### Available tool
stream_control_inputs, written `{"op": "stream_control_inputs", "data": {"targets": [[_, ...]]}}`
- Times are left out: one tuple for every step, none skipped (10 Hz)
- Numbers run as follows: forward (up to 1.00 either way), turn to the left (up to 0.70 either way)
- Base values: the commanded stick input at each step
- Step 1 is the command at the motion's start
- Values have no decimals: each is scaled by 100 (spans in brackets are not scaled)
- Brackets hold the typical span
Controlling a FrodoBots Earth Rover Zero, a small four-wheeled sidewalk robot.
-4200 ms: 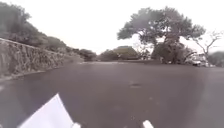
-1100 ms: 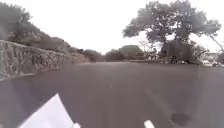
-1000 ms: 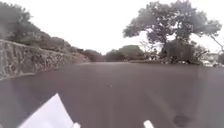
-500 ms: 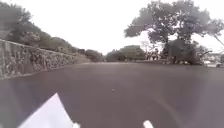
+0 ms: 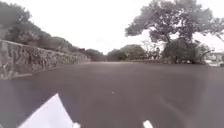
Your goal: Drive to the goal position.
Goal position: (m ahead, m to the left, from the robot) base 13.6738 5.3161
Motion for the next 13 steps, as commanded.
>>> {"op": "stream_control_inputs", "data": {"targets": [[50, 0], [50, 0], [50, 0], [50, 0], [50, 0], [50, 0], [50, 0], [50, 0], [50, 0], [50, 0], [50, 0], [50, 0], [50, 0]]}}
